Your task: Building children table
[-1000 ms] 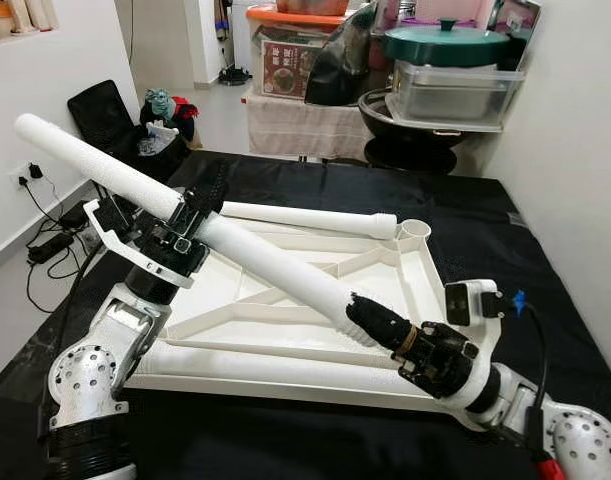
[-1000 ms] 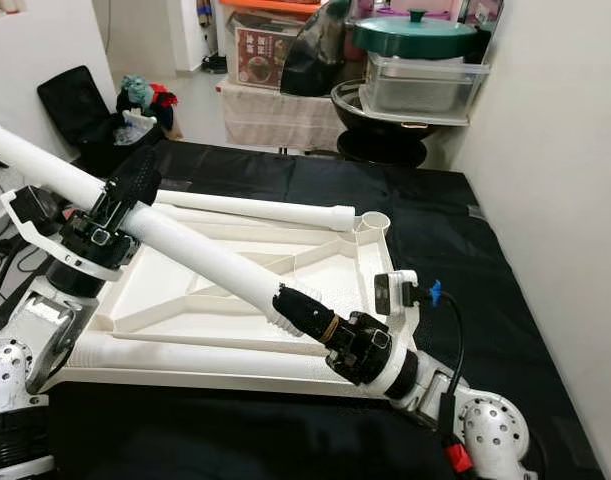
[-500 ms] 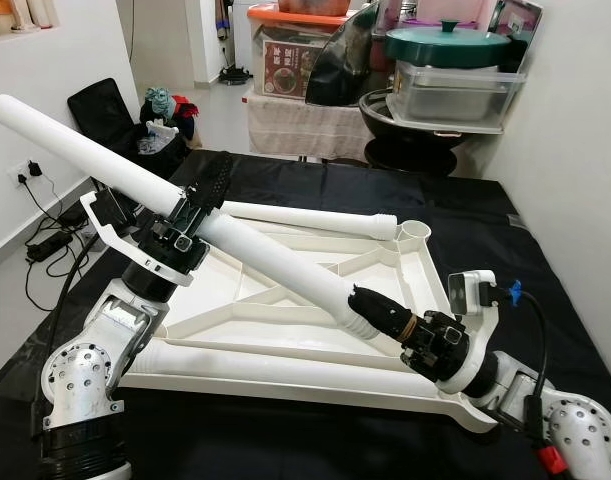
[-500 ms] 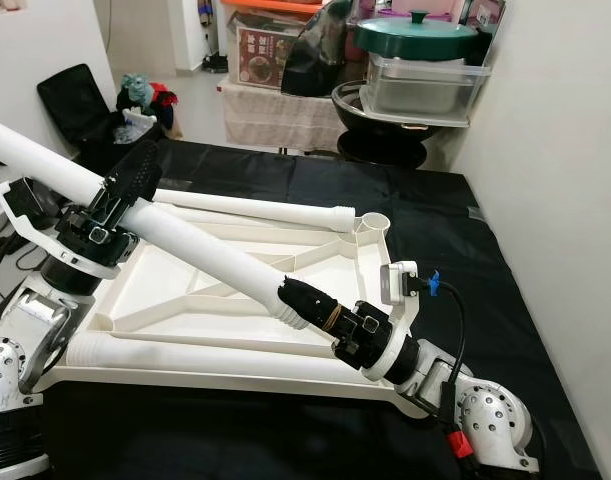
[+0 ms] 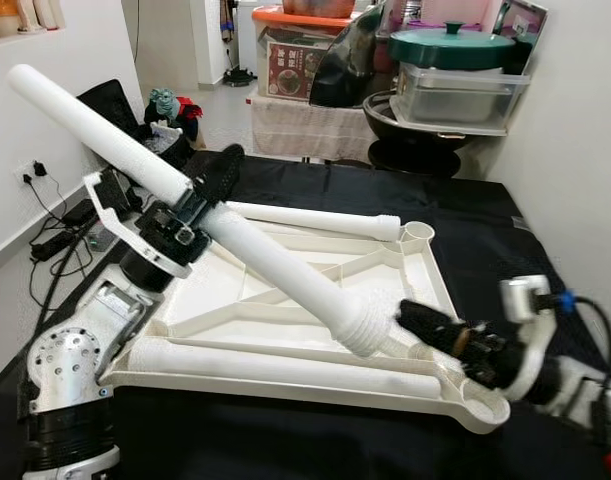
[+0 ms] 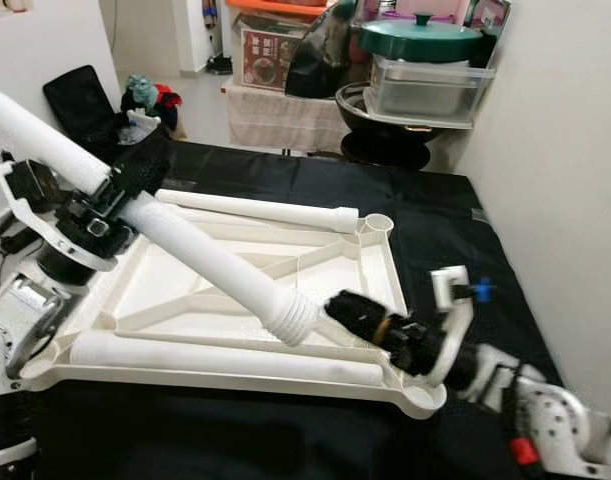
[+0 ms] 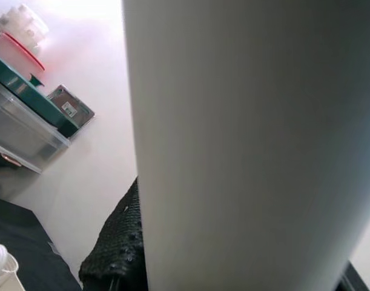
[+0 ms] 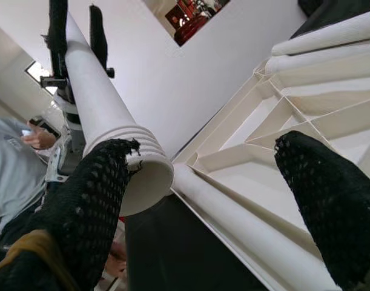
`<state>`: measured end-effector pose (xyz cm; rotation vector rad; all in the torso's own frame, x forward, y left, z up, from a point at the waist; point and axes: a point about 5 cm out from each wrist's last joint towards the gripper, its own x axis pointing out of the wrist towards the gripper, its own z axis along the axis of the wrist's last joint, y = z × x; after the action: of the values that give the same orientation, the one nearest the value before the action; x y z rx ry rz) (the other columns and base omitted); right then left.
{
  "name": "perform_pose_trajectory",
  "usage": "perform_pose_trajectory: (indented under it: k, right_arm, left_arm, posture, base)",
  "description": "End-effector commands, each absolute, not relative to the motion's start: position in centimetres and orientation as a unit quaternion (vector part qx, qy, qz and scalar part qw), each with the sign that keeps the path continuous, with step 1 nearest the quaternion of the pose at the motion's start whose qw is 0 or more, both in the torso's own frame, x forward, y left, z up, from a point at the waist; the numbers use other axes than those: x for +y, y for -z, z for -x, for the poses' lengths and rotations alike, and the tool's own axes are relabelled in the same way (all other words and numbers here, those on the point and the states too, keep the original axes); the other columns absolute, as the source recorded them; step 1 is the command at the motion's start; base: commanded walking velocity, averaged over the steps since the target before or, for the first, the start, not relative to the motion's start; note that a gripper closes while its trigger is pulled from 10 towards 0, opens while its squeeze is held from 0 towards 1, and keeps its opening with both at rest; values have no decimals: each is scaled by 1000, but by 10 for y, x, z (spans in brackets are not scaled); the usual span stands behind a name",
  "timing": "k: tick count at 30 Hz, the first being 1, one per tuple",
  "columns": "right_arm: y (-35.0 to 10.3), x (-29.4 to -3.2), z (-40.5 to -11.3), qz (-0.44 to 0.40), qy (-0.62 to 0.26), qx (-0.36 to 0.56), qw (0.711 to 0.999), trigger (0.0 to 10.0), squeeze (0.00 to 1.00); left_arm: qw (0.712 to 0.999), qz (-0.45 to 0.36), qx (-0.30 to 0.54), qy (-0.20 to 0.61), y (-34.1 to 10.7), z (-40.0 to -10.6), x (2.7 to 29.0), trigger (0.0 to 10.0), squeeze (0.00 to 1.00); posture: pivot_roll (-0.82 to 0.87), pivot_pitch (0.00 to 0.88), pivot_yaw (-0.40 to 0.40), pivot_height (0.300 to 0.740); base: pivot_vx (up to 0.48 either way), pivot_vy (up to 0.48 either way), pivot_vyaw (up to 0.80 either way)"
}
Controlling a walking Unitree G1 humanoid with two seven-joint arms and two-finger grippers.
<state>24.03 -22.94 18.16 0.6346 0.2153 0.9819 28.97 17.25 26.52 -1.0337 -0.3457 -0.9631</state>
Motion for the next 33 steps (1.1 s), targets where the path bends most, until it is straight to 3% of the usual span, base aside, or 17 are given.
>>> perform_pose_trajectory:
  k: [1,6,12,13,14,18,19,20,21,25,30,33]
  right_arm:
    - [-183,-236,-238,-289,-457,101,835,10000,1000]
    - [-180,-261,-233,-207,-422,113,876,10000,1000]
    - [-202,-256,-239,-165,-434,74,883,10000,1000]
    - [-212,-251,-241,-144,-448,61,880,10000,729]
    - [-222,-243,-243,-117,-465,48,877,10000,0]
    - [-233,-231,-246,-96,-489,34,867,10000,0]
    - [-243,-219,-247,-78,-514,21,854,10000,0]
    - [-252,-207,-246,-66,-542,9,837,10000,0]
    - [-256,-196,-247,-53,-567,5,822,10000,0]
    - [-250,-177,-255,-43,-592,23,804,10000,0]
    - [-228,-163,-270,-51,-566,65,820,10000,0]
    - [-204,-150,-278,-87,-540,111,830,10000,0]
  left_arm:
    - [745,470,-168,442,-269,-290,178,0,0]
    - [755,445,-172,451,-275,-289,185,0,0]
    - [759,424,-148,471,-274,-295,181,0,0]
    - [760,414,-136,483,-274,-297,179,275,0]
    - [759,403,-122,496,-273,-300,174,588,0]
    - [759,392,-106,510,-273,-303,169,824,0]
    - [760,379,-91,520,-271,-307,163,2157,0]
    - [766,364,-76,524,-269,-312,155,3843,0]
    - [767,353,-65,532,-270,-315,147,10000,0]
    - [759,330,-45,559,-271,-316,130,10000,0]
    - [750,322,-37,577,-273,-316,120,10000,0]
    - [727,316,-34,609,-279,-314,113,10000,0]
  posture:
    - [46,0,-52,740]
    - [50,0,-45,740]
    - [37,0,-16,740]
    - [32,0,-9,740]
    - [25,0,-1,740]
    - [21,0,4,740]
    - [25,0,2,740]
    - [16,0,6,740]
    - [15,0,8,740]
    - [20,0,5,740]
    - [29,0,-4,740]
    - [26,0,-1,740]
  base:
    - [0,0,0]
    - [0,0,0]
    - [0,0,0]
    - [0,0,0]
    - [0,0,0]
    - [0,0,0]
    - [0,0,0]
    - [0,0,0]
    - [0,0,0]
    - [0,0,0]
    - [0,0,0]
    - [0,0,0]
